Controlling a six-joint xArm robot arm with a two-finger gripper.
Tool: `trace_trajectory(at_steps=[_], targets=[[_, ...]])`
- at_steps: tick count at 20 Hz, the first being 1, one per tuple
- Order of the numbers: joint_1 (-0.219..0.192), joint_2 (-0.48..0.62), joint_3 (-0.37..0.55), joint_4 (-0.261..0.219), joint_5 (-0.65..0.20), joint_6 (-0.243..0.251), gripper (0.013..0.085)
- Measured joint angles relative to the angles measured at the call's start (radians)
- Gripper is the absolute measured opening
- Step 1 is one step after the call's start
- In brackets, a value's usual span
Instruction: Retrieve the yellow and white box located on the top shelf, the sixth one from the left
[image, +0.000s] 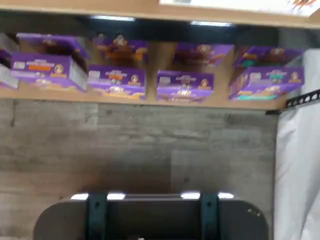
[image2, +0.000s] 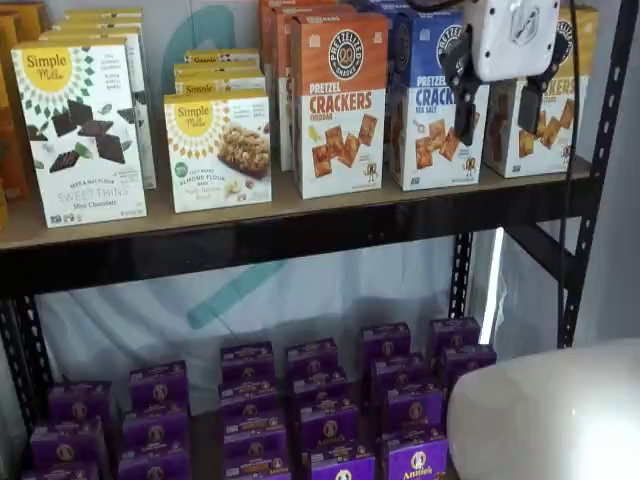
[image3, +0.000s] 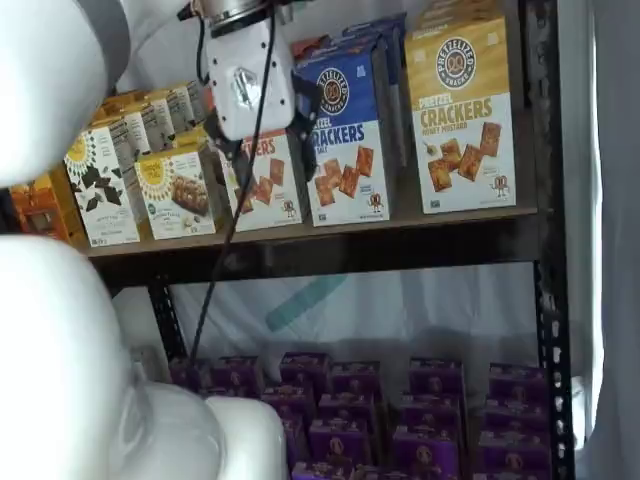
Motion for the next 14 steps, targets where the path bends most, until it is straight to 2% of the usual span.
trace_trajectory(at_steps=[4, 7, 11, 14], targets=[[-0.112, 0.009, 0.016, -0.005, -0.095, -0.106, 0.085], [-0.194, 0.031, 0.011, 0.013, -0.143, -0.179, 0.085], [-0.271, 0.07, -0.01, 0.027, -0.183, -0.252, 0.085], [-0.351, 0.12, -0.048, 0.069, -0.198, -0.325, 0.085]])
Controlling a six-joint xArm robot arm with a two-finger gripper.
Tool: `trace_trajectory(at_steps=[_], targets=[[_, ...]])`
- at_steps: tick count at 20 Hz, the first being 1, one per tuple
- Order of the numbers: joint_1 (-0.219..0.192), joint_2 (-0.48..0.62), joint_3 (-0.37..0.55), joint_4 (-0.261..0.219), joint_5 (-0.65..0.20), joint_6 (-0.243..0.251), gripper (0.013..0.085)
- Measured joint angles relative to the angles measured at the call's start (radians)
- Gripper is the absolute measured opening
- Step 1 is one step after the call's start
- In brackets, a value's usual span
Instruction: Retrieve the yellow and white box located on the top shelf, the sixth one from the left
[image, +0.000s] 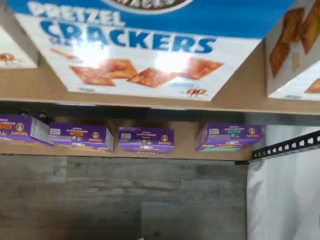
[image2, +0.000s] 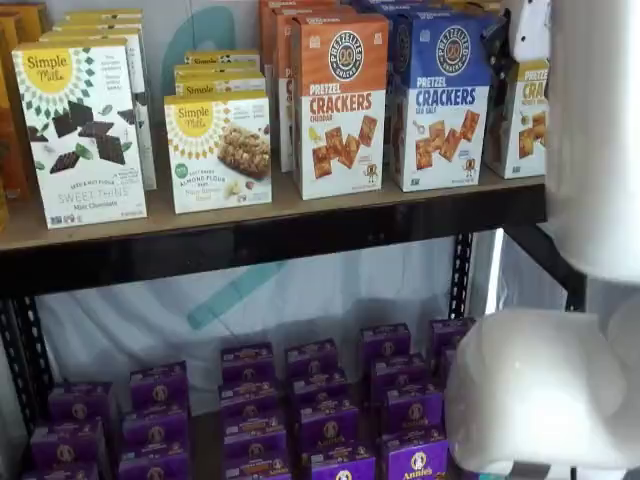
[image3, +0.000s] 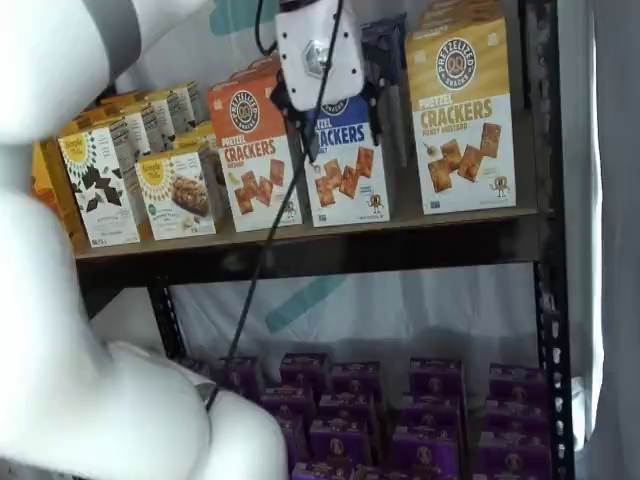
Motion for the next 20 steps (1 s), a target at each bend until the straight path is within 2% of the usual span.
trace_trajectory(at_steps=[3, 11, 20], targets=[[-0.047, 0.037, -0.028, 0.014, -0.021, -0.045, 0.085], [-0.142, 0.104, -0.087, 0.051, -0.054, -0.134, 0.085], [-0.208, 0.152, -0.133, 0.081, -0.053, -0.196, 0.085]])
